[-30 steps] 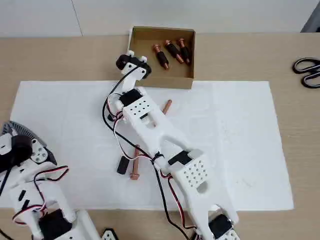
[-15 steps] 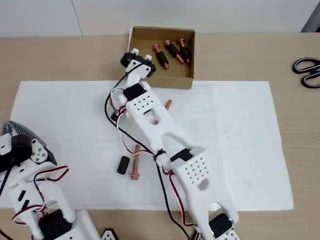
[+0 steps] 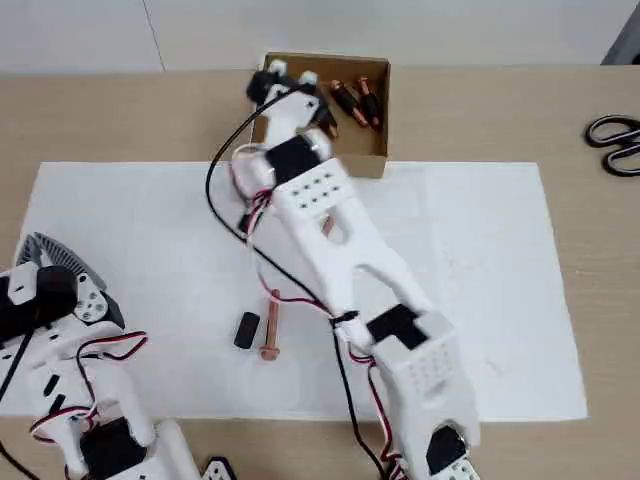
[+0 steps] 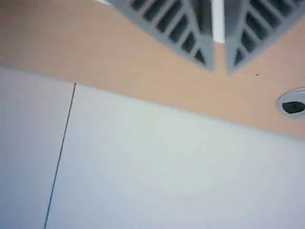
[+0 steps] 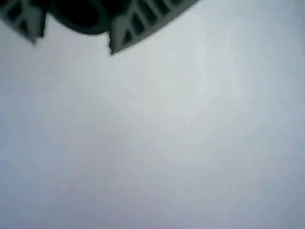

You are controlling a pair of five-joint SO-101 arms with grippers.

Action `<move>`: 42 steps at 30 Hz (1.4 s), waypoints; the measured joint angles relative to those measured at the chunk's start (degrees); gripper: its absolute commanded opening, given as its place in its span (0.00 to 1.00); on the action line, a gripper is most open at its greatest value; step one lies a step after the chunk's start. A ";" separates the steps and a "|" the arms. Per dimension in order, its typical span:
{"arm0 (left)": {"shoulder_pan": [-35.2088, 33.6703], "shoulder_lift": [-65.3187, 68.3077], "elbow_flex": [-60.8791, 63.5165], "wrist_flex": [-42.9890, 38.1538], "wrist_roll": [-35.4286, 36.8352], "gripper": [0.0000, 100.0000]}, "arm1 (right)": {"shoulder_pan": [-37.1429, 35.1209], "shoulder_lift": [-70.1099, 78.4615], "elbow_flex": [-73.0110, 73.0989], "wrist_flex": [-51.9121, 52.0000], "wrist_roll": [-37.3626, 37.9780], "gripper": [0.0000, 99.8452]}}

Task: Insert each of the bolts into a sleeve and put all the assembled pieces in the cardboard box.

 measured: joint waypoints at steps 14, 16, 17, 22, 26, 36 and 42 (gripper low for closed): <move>0.09 0.00 0.00 0.00 0.09 0.01 | 13.01 -3.69 5.98 11.25 21.98 0.00; 0.09 0.00 0.00 0.00 0.09 0.01 | 14.33 -3.25 9.41 11.25 24.62 0.00; 0.26 0.00 0.00 0.00 0.09 0.01 | 14.86 -2.46 10.55 11.25 25.58 0.00; 0.26 0.00 0.00 0.00 0.09 0.01 | 16.53 3.87 11.34 11.25 27.16 0.00; 0.26 0.00 0.00 0.00 0.18 0.01 | 18.55 8.09 11.34 9.49 28.66 0.00; 0.26 0.00 0.00 0.00 0.18 0.01 | 20.40 9.67 11.43 2.81 36.84 0.00; 0.26 0.00 0.00 0.00 0.18 0.01 | 20.40 9.67 11.43 2.81 42.02 0.08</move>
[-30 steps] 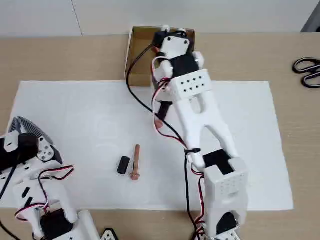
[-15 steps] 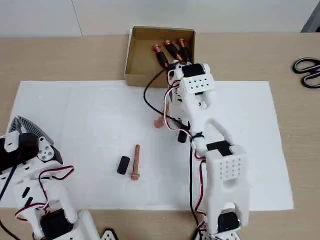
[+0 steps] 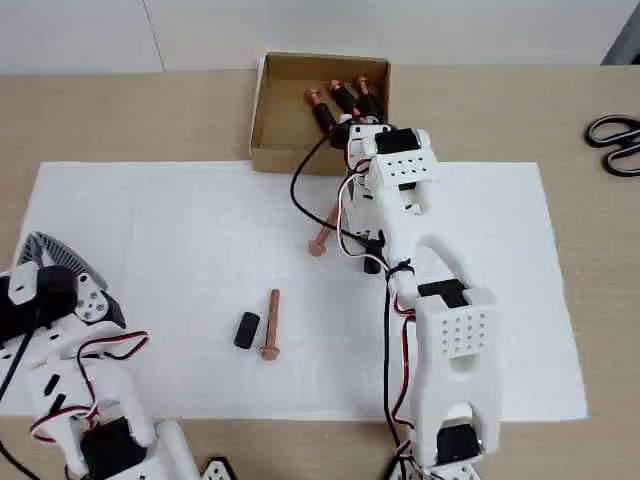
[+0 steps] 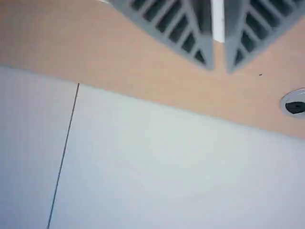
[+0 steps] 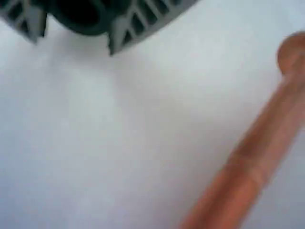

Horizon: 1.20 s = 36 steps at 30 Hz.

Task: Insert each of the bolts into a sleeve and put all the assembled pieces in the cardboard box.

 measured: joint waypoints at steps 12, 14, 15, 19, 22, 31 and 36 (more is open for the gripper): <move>0.00 0.00 0.00 0.00 0.00 0.01 | 0.00 0.00 0.00 1.67 2.20 0.16; 0.00 0.00 0.00 0.00 0.00 0.01 | 0.00 0.00 0.00 1.67 2.20 0.16; 0.00 0.00 0.00 0.00 0.00 0.01 | 0.00 0.00 0.00 1.76 2.02 0.16; 0.00 0.00 0.00 0.00 0.00 0.01 | 0.00 0.00 -1.32 4.40 -1.14 0.16; 0.00 0.00 0.00 0.00 0.00 0.01 | 0.00 0.00 -2.29 6.33 -2.11 0.16; 0.00 0.00 0.00 0.00 0.00 0.01 | -0.79 0.00 -2.29 7.38 -2.64 0.16; 0.00 0.00 0.00 0.00 0.00 0.01 | -1.49 0.62 -2.29 7.38 -5.89 0.16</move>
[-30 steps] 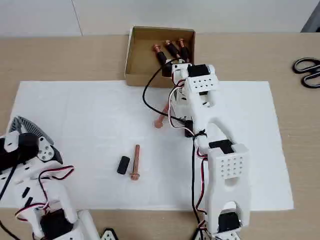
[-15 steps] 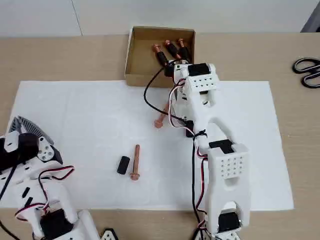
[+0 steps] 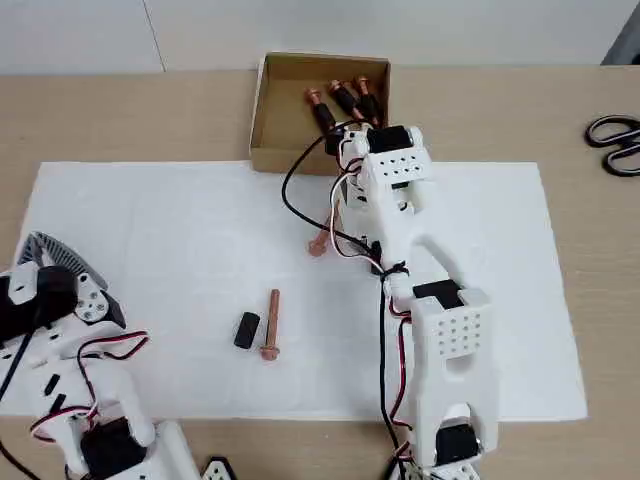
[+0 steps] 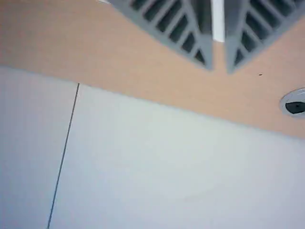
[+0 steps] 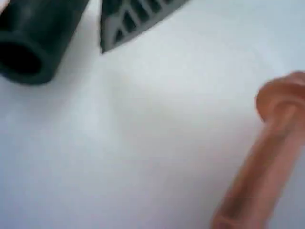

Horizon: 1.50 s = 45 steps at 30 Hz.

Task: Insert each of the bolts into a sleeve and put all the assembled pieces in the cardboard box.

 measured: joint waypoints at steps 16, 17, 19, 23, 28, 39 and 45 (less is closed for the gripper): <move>0.00 0.00 0.00 0.00 0.00 0.01 | 0.18 6.33 -2.20 -0.09 -4.13 0.10; 0.00 0.00 0.00 0.00 0.00 0.01 | 0.18 6.33 -2.20 -0.09 -4.13 0.06; 0.00 0.00 0.00 0.00 0.00 0.01 | 0.44 6.33 -2.20 -0.09 -4.13 0.00; 0.00 0.00 0.00 0.00 0.00 0.01 | 0.62 6.33 -2.29 0.00 -4.13 0.00; 0.00 0.00 0.00 0.00 0.00 0.01 | 0.62 5.01 -1.93 0.18 -4.13 0.01; 8.35 0.00 0.00 9.49 0.00 0.01 | -0.09 -19.52 1.32 0.62 -4.22 0.01; 19.78 0.00 0.00 17.23 2.11 0.01 | 0.09 -35.43 8.70 0.62 -4.22 0.01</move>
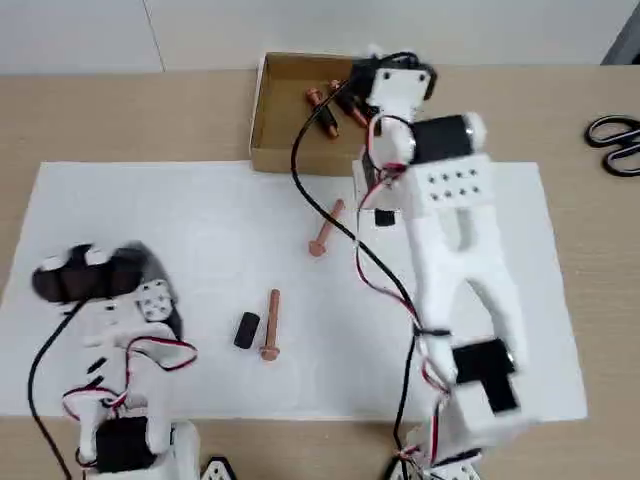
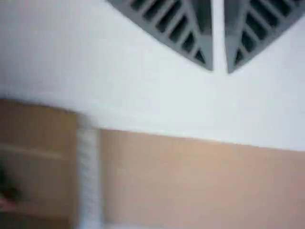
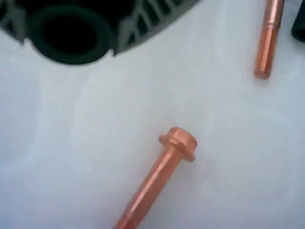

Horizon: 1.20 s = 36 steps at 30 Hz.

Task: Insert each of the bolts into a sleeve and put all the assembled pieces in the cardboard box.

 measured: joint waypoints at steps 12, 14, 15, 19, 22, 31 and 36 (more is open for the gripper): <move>8.44 0.00 -2.02 9.05 3.69 0.01 | 0.09 -33.14 26.90 -8.97 0.00 0.01; 8.44 0.00 -5.01 11.16 4.22 0.01 | 1.14 -38.51 34.90 -14.15 0.00 0.01; 8.44 0.00 -6.42 12.22 4.13 0.01 | 1.93 -40.79 39.21 -17.14 0.00 0.01; 8.44 0.00 -9.67 15.74 4.13 0.01 | 3.96 -47.91 57.41 -31.21 0.00 0.00; 8.44 0.00 -10.55 17.67 4.13 0.01 | 4.31 -50.46 69.89 -40.35 0.00 0.00; 8.44 3.52 -24.70 27.43 4.13 0.01 | 4.13 -53.98 81.76 -50.90 4.22 0.01; 8.44 17.41 -39.56 33.05 6.07 0.01 | 4.57 -59.25 84.92 -53.45 3.78 0.01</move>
